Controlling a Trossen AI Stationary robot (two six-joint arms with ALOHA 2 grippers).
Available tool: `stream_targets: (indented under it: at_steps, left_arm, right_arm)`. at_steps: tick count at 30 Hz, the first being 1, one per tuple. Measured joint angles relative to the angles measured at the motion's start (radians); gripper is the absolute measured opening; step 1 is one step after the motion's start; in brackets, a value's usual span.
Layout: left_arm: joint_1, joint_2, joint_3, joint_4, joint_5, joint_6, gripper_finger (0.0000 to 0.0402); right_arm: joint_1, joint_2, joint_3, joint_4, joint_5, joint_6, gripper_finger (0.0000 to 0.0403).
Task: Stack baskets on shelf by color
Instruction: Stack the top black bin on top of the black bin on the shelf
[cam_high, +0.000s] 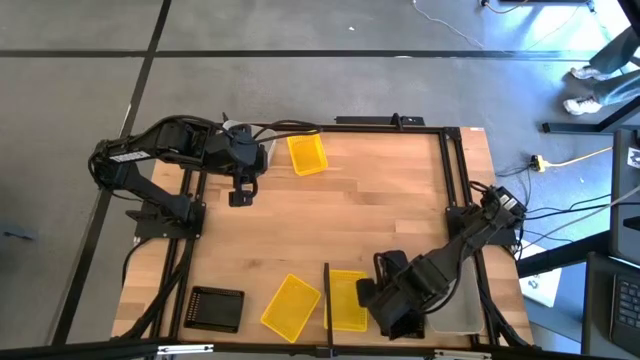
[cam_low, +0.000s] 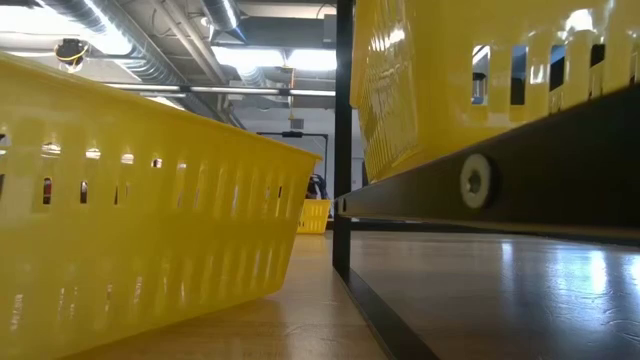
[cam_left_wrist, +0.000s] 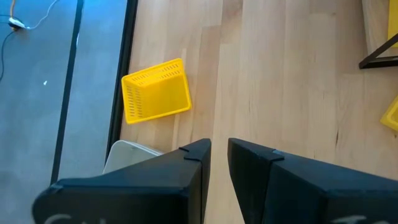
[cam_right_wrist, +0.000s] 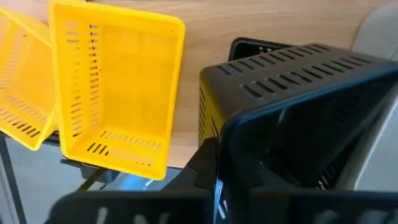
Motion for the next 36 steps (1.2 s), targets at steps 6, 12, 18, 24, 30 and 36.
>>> stream_targets:
  at_steps: [6,12,18,24,30,36]
  left_arm:
    - [0.0,0.0,0.0,0.0,0.0,0.0,0.0047]
    - [0.0,0.0,0.0,0.0,0.0,0.0,0.0047]
    - [0.0,0.0,0.0,0.0,0.0,0.001,0.0047]
    - [0.0,0.0,0.0,0.001,0.0,0.033,0.0047]
    - [0.0,0.0,0.0,0.001,0.0,0.035,0.0047]
    - [0.0,0.0,0.0,0.001,0.0,0.035,0.0047]
  right_arm:
    - [-0.037,0.0,0.061,0.0,0.02,-0.1,0.0004]
    - [-0.05,0.0,0.113,-0.04,0.001,-0.12,0.0003]
    - [-0.049,-0.001,0.182,-0.1,-0.127,-0.024,0.0002]
    - [-0.059,-0.001,0.192,-0.088,-0.249,0.025,0.0002]
    - [-0.072,-0.002,0.146,-0.096,-0.256,0.056,0.0002]
    - [-0.072,-0.002,0.099,-0.085,-0.274,0.041,0.0002]
